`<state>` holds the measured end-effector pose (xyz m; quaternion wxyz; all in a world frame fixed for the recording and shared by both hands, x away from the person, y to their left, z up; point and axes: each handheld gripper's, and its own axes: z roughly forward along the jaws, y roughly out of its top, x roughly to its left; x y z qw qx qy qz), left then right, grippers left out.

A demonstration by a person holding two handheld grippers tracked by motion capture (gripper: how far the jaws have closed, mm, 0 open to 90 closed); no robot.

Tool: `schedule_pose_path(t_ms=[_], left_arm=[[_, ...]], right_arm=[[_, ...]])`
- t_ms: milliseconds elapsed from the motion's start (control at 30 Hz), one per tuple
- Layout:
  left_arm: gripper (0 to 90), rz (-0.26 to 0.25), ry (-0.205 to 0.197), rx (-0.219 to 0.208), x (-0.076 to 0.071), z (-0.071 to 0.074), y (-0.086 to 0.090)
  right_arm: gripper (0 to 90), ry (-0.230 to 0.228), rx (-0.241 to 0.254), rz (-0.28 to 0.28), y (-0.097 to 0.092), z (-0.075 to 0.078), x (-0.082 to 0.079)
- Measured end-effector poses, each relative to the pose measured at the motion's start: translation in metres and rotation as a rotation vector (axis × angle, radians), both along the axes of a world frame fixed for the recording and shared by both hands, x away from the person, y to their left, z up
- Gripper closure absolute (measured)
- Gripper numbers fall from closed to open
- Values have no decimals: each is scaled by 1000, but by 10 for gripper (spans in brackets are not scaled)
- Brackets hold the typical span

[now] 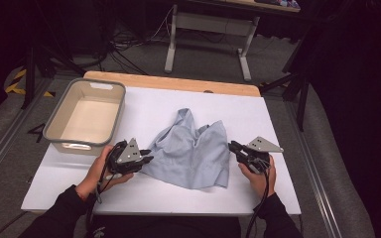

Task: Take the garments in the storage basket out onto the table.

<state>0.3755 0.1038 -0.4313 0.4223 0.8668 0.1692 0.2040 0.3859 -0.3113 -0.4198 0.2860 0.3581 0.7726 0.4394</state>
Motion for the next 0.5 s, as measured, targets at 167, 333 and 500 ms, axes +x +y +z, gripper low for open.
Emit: schedule_pose_path(t_ms=[167,333,500], left_arm=[[661,19,-22,-16,5,3,-5],[634,30,-19,-42,17,5,-10],[565,48,-34,-31,27,4,-17]], right_arm=[[747,-20,18,-3,1,2,-1],[684,-20,37,-6,1,2,1],[566,-14,58,-1,0,1,5]])
